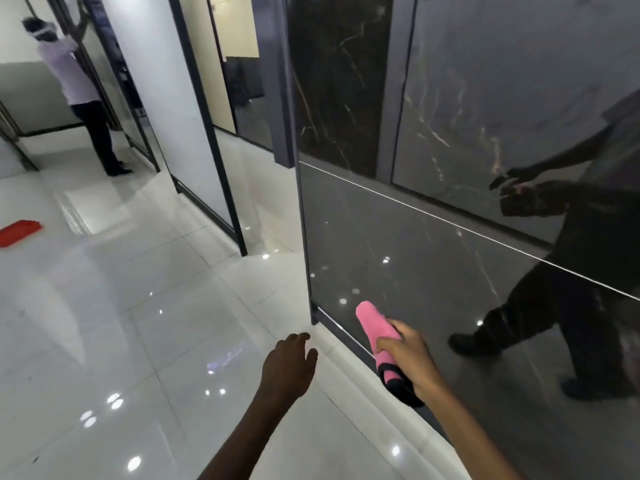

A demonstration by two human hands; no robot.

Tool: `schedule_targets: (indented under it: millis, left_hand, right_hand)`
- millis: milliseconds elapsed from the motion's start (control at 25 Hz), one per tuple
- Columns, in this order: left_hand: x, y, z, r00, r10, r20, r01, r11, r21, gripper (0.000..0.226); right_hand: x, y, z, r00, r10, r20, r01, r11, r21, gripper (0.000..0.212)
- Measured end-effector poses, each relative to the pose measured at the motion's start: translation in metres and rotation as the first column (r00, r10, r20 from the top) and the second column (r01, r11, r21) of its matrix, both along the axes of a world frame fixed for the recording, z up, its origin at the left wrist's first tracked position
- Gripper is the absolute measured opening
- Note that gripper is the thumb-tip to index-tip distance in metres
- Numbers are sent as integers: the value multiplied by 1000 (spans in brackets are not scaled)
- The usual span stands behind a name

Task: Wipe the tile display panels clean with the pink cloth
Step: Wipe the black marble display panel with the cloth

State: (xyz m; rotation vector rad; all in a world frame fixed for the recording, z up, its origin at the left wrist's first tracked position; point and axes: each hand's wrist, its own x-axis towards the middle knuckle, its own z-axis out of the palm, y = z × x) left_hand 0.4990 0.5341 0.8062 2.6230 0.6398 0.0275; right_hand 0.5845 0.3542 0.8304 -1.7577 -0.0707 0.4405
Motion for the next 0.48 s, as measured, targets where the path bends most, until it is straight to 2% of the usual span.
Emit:
schedule_targets:
  millis: [80,160,320,480]
  left_hand:
    - [27,52,5,997,-54,-53,59,993,100,43]
    - [55,99,9,995,-67,-69,76,987,142,43]
    - [117,194,-10,992,-84,-93,94,989,113,43]
    - [201,297,-47,973,-196,-124,208,974,91,42]
  right_hand:
    - [31,53,-4,1000,1,-23,-1,1000,-1,53]
    - [60,103,-6,999,8,-42,-9,1000,-14,40]
    - [128,199,-13,997,79,-4,-79,996,-49,36]
    - [205,283,-28,994,-8,107,27,985,-171,38]
